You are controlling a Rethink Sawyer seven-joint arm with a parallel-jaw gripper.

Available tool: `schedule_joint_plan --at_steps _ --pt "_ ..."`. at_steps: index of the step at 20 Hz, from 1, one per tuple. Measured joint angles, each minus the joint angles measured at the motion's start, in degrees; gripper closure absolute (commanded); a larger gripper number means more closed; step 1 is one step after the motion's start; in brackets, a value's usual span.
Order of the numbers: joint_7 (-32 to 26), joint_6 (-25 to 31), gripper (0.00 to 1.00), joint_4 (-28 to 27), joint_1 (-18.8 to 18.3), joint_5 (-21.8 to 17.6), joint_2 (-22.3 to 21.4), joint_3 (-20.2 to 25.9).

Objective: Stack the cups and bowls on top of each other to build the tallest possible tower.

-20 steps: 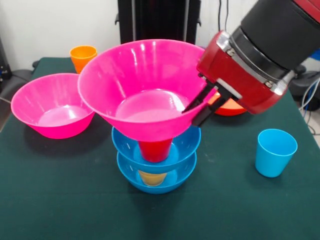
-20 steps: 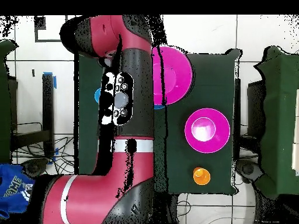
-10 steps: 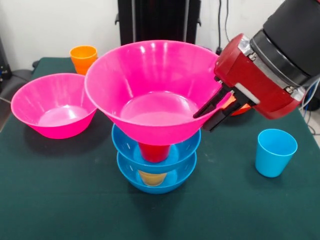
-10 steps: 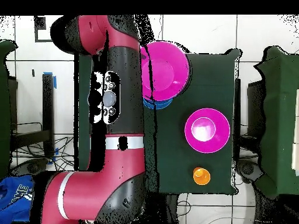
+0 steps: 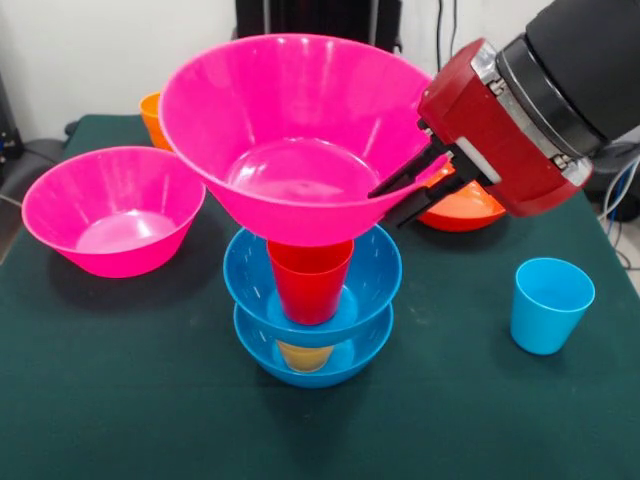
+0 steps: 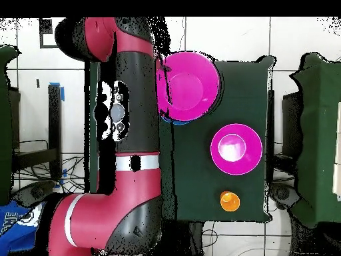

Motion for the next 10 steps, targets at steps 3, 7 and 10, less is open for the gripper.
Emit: schedule_joint_plan --at_steps 3,7,10 --pt "0.0 0.3 1.0 0.0 0.0 0.2 0.1 -1.1" --pt "0.0 0.3 1.0 0.0 0.0 0.7 0.0 -1.7" --pt "0.0 0.3 1.0 0.4 0.1 1.3 0.0 -1.7"
